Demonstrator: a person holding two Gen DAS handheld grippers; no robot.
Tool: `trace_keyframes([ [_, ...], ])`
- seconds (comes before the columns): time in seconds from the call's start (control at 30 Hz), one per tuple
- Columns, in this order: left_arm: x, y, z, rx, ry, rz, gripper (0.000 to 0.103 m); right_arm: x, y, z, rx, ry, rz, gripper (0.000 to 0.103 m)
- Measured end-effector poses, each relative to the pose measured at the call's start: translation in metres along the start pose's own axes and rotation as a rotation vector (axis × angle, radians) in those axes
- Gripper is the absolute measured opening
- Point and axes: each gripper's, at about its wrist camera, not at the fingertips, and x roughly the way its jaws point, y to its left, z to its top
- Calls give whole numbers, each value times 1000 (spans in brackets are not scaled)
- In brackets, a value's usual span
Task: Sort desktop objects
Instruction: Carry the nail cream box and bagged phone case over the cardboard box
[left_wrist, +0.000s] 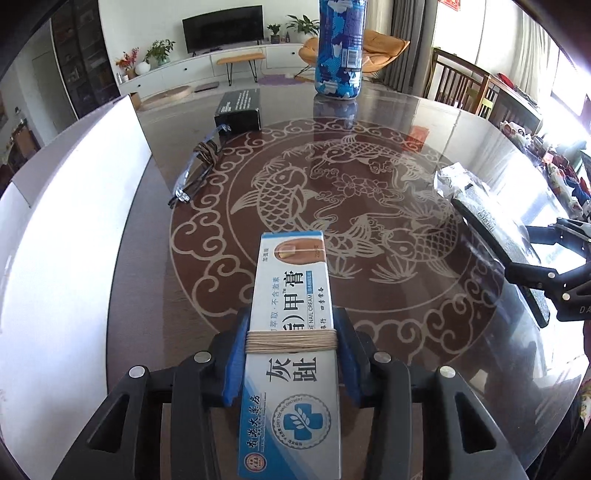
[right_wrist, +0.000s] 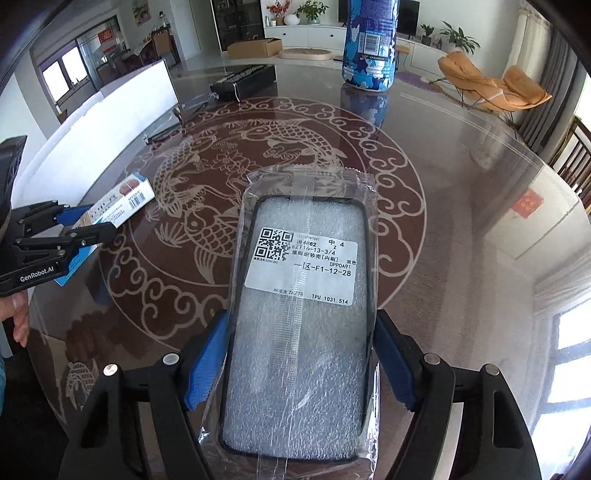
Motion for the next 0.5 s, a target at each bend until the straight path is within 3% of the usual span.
trace_keyframes([
  [0.5,-109,8,-52,-104,-228,-76,44,-71,6,-16,61,-86,132,76],
])
